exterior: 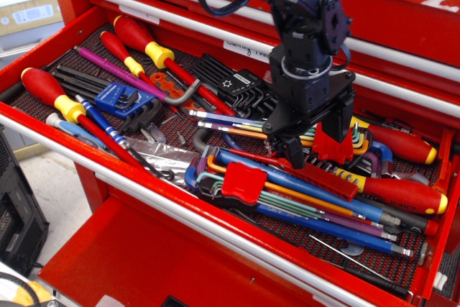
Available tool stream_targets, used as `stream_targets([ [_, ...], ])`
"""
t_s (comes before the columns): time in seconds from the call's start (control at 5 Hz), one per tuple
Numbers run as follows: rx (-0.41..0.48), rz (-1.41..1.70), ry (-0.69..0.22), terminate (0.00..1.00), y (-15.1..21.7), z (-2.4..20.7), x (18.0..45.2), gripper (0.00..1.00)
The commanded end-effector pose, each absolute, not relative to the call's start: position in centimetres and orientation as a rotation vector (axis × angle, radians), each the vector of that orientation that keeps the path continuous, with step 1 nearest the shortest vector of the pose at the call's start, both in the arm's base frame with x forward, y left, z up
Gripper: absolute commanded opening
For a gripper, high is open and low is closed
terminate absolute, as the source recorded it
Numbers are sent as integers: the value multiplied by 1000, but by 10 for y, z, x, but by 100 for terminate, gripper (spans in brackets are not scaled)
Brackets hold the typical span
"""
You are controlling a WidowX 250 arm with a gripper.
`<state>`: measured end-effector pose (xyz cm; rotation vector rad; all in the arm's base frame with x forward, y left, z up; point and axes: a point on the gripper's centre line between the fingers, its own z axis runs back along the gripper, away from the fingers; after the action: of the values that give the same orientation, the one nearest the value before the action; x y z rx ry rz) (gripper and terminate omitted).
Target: Pick up bit holder
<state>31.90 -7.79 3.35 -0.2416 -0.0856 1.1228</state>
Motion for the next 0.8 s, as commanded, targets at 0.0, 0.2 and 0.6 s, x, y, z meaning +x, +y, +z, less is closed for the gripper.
stream_targets([
  [0.0,-350,1110,-70,0,-85,23,332,100],
  [0.2,-378,1117,-64,0,-83,18,328,100],
  [0.6,-413,1131,-57,0,-86,4,320,0],
])
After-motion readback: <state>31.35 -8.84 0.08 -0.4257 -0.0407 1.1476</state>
